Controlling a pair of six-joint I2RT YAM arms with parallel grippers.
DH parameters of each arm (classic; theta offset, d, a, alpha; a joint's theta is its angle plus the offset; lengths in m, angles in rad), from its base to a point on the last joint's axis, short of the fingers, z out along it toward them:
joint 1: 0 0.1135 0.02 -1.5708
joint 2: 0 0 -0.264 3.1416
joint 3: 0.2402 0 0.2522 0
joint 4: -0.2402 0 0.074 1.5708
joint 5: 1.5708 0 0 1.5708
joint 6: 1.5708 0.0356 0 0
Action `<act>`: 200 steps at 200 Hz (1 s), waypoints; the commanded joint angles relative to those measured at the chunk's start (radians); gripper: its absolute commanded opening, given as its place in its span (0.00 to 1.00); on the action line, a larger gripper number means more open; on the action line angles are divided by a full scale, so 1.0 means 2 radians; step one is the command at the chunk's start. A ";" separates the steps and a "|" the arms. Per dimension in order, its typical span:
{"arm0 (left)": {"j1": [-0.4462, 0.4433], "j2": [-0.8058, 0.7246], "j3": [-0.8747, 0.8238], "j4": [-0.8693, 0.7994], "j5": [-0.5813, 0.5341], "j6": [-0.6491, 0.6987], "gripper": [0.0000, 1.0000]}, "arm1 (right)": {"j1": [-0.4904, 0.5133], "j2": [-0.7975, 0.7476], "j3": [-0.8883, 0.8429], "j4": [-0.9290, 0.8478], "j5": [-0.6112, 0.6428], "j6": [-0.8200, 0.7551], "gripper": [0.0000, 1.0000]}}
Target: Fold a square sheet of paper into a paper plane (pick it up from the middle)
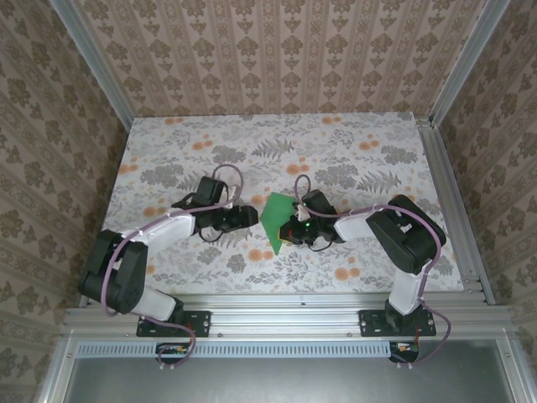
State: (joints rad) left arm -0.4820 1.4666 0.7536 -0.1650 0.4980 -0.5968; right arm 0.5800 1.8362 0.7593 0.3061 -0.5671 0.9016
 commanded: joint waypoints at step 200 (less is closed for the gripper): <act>-0.057 0.117 0.038 0.137 -0.032 -0.107 0.40 | -0.027 0.048 -0.067 0.065 -0.013 0.025 0.00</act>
State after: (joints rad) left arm -0.5896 1.7065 0.7959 0.1162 0.4465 -0.8104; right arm 0.5385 1.8721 0.6655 0.5510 -0.6659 0.9585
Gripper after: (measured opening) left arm 0.431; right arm 0.068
